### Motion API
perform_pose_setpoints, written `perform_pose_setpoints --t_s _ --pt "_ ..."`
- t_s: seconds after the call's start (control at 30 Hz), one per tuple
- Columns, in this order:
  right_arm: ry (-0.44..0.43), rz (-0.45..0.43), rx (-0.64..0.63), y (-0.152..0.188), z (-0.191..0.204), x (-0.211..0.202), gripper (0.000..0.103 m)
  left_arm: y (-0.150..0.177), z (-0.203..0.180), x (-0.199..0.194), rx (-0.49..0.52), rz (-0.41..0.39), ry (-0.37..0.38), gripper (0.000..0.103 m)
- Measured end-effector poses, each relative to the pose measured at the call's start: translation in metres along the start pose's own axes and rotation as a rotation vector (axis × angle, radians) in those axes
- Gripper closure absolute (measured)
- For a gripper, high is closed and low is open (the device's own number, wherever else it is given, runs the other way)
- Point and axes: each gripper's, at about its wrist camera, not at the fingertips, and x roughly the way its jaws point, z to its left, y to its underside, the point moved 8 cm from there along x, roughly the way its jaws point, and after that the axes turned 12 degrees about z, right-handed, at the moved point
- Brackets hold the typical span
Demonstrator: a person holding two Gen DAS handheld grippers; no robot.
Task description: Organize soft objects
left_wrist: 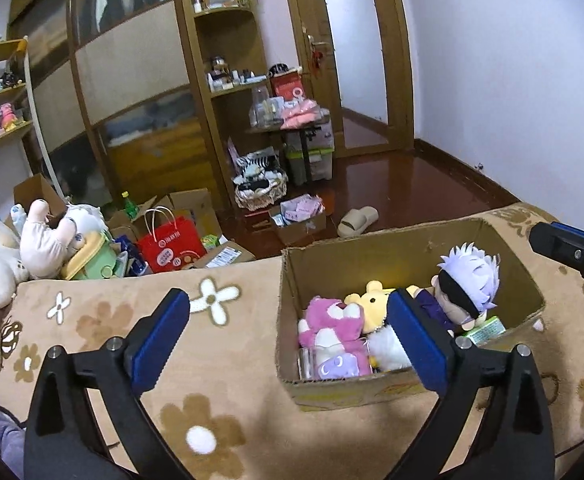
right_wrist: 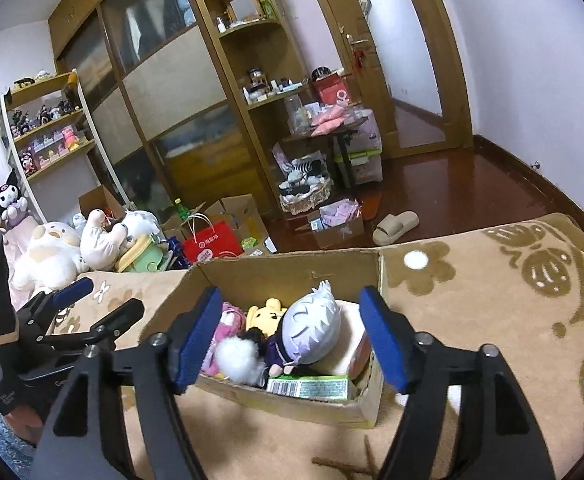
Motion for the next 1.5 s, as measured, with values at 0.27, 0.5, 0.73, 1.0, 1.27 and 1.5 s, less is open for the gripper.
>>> perform_pose_setpoints --t_s 0.27,0.5,0.73,1.0,1.27,1.5 --pt "0.026 -0.055 0.008 0.003 0.004 -0.034 0.0 0.01 0.013 -0.031 -0.028 -0.025 -0.008 0.001" --pt "0.077 -0.084 -0.011 0.01 0.008 -0.066 0.0 0.015 0.018 -0.06 -0.043 -0.056 -0.017 0.001" --pt "0.115 -0.129 -0.042 0.022 0.019 -0.101 0.0 0.025 0.023 -0.093 -0.048 -0.092 -0.008 0.001" --pt "0.142 -0.17 -0.03 0.033 0.021 -0.128 0.0 0.04 0.025 -0.12 -0.04 -0.11 0.005 0.001" --pt "0.166 -0.209 -0.053 0.04 0.023 -0.139 0.0 0.05 0.028 -0.125 -0.046 -0.103 0.01 0.001" --pt "0.181 -0.235 -0.055 0.044 0.019 -0.133 0.0 0.054 0.035 -0.116 -0.084 -0.097 0.031 0.001"
